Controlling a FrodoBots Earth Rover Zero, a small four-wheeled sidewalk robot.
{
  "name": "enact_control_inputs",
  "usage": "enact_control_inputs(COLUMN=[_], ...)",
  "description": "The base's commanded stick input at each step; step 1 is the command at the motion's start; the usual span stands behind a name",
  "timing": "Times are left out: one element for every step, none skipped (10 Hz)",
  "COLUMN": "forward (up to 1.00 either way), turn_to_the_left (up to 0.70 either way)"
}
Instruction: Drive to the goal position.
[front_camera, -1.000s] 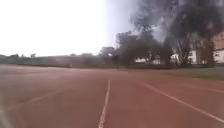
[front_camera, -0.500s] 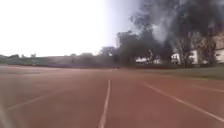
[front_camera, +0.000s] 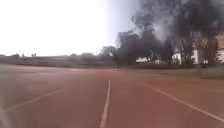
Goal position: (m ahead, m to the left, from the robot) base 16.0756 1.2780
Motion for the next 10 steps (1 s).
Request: enact_control_inputs(forward=[0.70, 0.70, 0.70, 0.70, 0.70, 0.70, 0.70, 0.70, 0.70, 0.70], turn_to_the_left=[0.00, 0.00, 0.00, 0.00, 0.00, 0.00, 0.00, 0.00, 0.00, 0.00])
